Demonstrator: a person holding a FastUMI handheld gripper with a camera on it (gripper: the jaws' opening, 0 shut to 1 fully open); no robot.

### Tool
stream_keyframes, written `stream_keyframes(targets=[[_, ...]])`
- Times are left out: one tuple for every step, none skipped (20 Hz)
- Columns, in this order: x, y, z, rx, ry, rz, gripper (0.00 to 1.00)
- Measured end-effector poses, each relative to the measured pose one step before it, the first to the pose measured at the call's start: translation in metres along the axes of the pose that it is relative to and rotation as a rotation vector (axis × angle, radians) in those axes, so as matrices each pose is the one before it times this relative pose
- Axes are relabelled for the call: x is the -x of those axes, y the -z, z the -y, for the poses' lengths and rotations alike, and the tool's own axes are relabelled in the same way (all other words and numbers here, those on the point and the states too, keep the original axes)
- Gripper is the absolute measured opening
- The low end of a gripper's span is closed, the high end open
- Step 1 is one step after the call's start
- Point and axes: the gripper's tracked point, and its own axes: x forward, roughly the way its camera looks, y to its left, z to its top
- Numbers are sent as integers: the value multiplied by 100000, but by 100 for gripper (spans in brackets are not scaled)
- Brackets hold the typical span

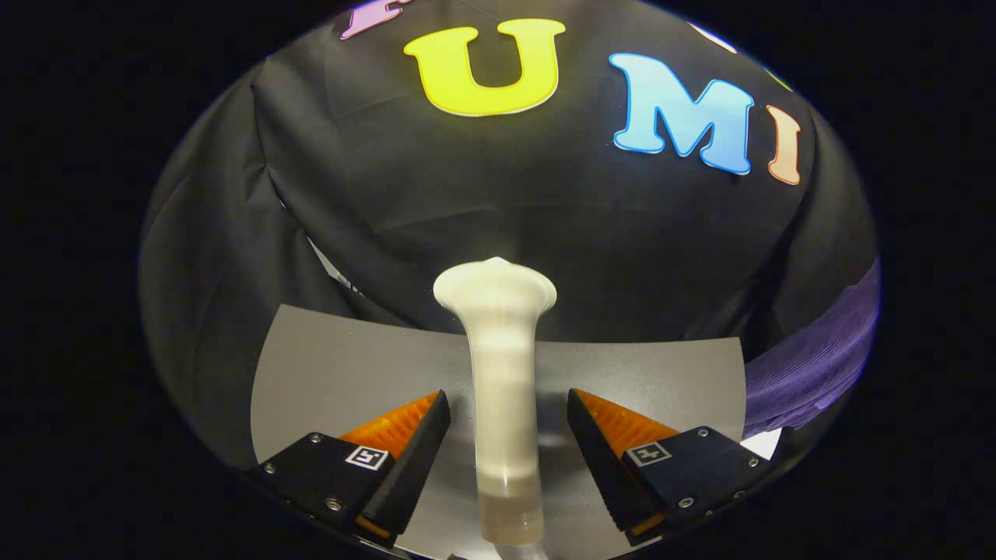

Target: Iron the clothes twice with a garment steamer, once on the left side and once on the right side.

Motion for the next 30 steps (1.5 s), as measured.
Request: stream_keyframes(targets=[[-257, 628, -215, 1306, 537, -1962, 94], [-76, 204, 96, 1244, 1688, -1035, 93], [-163, -157, 145, 69, 1279, 1089, 91], [324, 146, 35, 55, 1757, -148, 88], [-353, -13, 193, 84, 920, 428, 85], [-116, -104, -48, -798, 768, 346, 82], [93, -3, -10, -637, 437, 69, 76], [-46, -119, 55, -432, 394, 203, 72], [-74, 4, 119, -659, 382, 141, 61], [292, 18, -7, -429, -377, 53, 54], [-108, 38, -34, -675, 232, 377, 50], [69, -23, -76, -14, 491, 417, 46], [28, 21, 23, 59, 379, 815, 42], [-28, 83, 118, -816, 406, 1242, 41], [57, 153, 66, -1177, 533, 1798, 38], [163, 65, 97, -81, 305, 2420, 37], [451, 377, 90, 290, -191, 2045, 36], [639, 312, -215, 1263, -1697, 2761, 34], [427, 312, -680, 1023, -3215, 2534, 33], [763, 7, -429, 1188, -1253, 3164, 33], [942, -183, 54, 2335, 1503, 3856, 32], [952, -364, -89, 2693, 1321, 4376, 33], [1049, -57, -337, 2158, 639, 3881, 32], [956, 96, -263, 1878, -46, 3665, 32], [980, 250, -357, 581, -871, 4123, 33], [1185, 146, -259, -1096, -798, 4501, 32], [1097, 314, -226, -1593, -819, 4869, 32], [1217, 272, -82, -663, 105, 3715, 32], [1250, 504, 325, 1352, 1350, 2380, 32], [1161, 575, 435, 2803, 2138, 1288, 32]])
